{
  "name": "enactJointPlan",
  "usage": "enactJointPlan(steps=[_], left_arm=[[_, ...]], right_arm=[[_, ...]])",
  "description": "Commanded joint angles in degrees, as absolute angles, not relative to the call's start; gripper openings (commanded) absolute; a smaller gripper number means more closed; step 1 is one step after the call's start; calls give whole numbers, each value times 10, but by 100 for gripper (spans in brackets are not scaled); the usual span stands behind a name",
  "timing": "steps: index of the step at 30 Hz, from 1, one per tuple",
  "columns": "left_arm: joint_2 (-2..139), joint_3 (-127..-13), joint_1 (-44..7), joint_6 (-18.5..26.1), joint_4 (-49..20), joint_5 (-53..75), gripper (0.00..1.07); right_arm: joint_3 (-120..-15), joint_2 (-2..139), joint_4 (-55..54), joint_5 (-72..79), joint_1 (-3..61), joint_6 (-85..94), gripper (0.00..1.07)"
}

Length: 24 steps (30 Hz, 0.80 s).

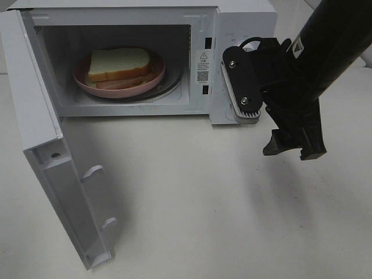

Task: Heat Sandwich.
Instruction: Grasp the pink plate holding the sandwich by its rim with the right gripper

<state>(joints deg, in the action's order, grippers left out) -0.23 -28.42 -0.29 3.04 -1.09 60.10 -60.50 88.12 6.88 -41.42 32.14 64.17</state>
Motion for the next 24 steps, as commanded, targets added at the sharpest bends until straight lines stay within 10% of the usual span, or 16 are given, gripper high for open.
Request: enactJointPlan(steps=[1,24], left_arm=[[-12,-282,-3,29,-9,594,98],[-12,-282,-3,30,-9,594,98]], right_arm=[[-608,885,74,-398,332,637,82],[-682,968,83,-349,369,633,81]])
